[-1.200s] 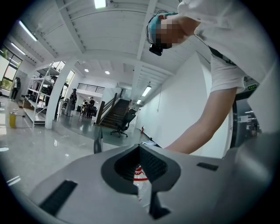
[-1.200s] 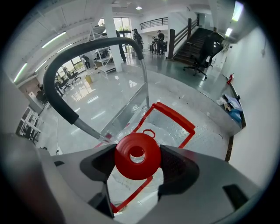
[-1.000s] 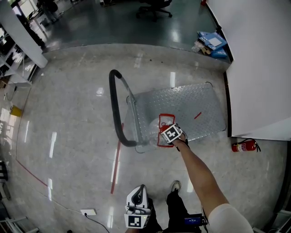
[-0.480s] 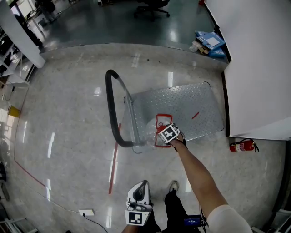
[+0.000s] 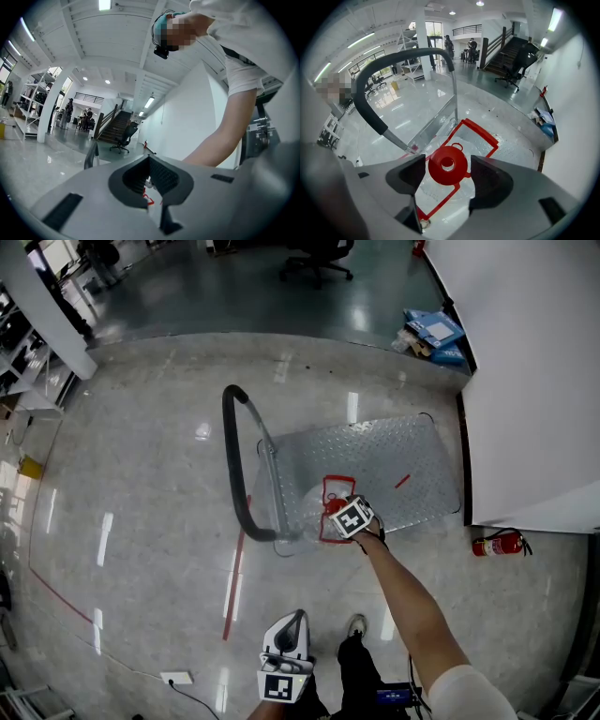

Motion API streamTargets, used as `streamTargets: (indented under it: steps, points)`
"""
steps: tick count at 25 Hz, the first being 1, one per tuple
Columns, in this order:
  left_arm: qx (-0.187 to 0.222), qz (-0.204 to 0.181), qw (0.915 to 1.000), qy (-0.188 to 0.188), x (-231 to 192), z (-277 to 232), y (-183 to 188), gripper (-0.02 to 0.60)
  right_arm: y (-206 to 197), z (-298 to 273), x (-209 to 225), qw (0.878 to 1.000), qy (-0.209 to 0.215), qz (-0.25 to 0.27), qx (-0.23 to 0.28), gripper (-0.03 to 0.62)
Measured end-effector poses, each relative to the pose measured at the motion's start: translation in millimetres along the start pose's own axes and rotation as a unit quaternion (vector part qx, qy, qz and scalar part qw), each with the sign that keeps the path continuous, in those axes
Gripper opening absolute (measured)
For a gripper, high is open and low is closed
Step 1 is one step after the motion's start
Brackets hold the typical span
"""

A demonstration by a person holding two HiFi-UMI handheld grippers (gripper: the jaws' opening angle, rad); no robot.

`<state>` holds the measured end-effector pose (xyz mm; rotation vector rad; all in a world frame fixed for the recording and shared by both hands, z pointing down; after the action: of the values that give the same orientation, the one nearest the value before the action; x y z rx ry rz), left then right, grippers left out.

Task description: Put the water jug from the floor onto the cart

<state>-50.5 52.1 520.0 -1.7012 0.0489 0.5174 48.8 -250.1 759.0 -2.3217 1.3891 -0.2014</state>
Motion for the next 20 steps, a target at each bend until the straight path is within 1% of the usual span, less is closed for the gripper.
streamTargets:
  steps: [2, 5, 7, 8, 10, 11, 14, 16, 18, 20]
  points:
    - [0.004, -0.001, 1.0, -0.001, 1, 0, 3, 0.003, 1, 13, 1, 1.0, -0.006, -0.01, 0.009, 0.302]
    - [0.012, 0.0, 0.9999, 0.0, 4, -1, 12, 0.003, 4, 37, 1, 0.999, -0.025, -0.016, 0.044, 0.301]
    - [0.018, -0.006, 0.9998, -0.003, 7, -2, 21, 0.003, 6, 60, -1, 0.997, -0.041, -0.025, 0.067, 0.281]
    - [0.021, -0.009, 0.9997, -0.006, 9, -3, 26, 0.003, 7, 74, -2, 0.995, -0.053, -0.032, 0.079, 0.227]
    - [0.028, -0.016, 0.9994, -0.01, 13, -5, 37, 0.003, 9, 106, -3, 0.99, -0.083, -0.042, 0.107, 0.098]
    - [0.031, -0.019, 0.9993, -0.012, 15, -6, 42, 0.003, 10, 122, -5, 0.987, -0.097, -0.047, 0.121, 0.059]
    - [0.044, -0.019, 0.9988, -0.011, 23, -6, 59, 0.003, 7, 169, -16, 0.976, -0.123, -0.066, 0.169, 0.026]
    - [0.073, -0.025, 0.9969, -0.016, 28, -4, 74, 0.003, 4, 201, -27, 0.966, -0.138, -0.079, 0.204, 0.017]
    - [0.09, -0.032, 0.9953, -0.017, 32, -2, 85, 0.003, 2, 235, -40, 0.953, -0.153, -0.092, 0.243, 0.012]
    - [0.089, -0.037, 0.9952, -0.014, 37, 2, 90, 0.003, 1, 274, -55, 0.937, -0.169, -0.1, 0.288, 0.012]
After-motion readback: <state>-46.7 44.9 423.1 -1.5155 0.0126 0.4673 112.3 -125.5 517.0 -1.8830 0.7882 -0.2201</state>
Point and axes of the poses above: the fingertips, and each gripper's own axes: z backward along the fingers, x to its right, y out of its top, the point moved 4 cm from there along z, backward along the fingers, and after that the axes turned 13 degrees about z, right-handed, at the moved point
